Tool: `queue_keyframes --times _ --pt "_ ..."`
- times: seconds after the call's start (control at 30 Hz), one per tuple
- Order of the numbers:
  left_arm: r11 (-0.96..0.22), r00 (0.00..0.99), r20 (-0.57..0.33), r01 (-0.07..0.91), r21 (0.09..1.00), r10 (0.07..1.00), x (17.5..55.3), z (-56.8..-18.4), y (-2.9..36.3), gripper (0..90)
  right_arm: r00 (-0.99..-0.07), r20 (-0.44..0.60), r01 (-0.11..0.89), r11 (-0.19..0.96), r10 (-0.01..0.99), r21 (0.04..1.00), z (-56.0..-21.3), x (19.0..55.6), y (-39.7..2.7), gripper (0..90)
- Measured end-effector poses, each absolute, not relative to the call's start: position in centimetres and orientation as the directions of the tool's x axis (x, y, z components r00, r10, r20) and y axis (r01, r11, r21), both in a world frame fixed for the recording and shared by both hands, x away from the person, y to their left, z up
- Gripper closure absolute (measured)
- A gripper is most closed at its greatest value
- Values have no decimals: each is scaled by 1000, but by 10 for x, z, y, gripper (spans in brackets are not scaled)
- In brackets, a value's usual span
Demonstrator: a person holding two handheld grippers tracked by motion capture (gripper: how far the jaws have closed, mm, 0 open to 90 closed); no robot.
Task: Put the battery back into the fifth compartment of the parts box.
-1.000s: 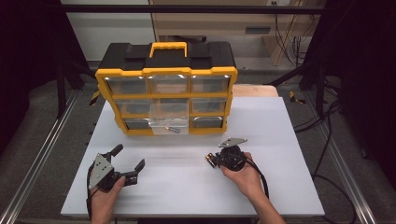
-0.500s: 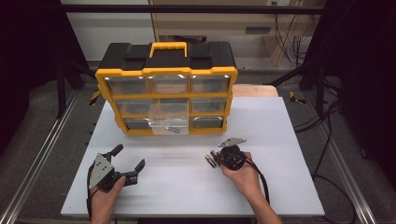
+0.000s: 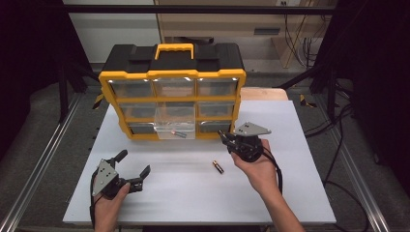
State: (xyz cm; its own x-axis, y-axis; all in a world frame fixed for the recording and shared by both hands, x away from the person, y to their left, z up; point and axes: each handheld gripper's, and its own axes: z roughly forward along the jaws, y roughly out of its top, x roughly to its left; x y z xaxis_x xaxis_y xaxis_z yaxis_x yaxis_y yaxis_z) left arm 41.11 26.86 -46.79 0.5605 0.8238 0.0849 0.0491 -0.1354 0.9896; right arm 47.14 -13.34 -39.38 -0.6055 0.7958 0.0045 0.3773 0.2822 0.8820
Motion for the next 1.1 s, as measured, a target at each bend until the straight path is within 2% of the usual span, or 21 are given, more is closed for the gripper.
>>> queue_keyframes --times 0.23,0.53,0.77,1.1 --pt "-139 561 87 51 989 824 411 -469 268 21 -617 -4 302 241 787 922 -349 474 -131 768" --pt "-139 562 87 50 989 823 411 -469 268 21 -647 -21 233 224 763 946 -308 474 -117 768" --pt "-139 561 89 48 989 823 411 -468 268 21 -668 -43 203 237 743 950 -288 478 -99 768" --pt "-140 561 91 46 989 823 411 -468 268 22 -688 -32 210 242 725 947 -282 489 -78 768"
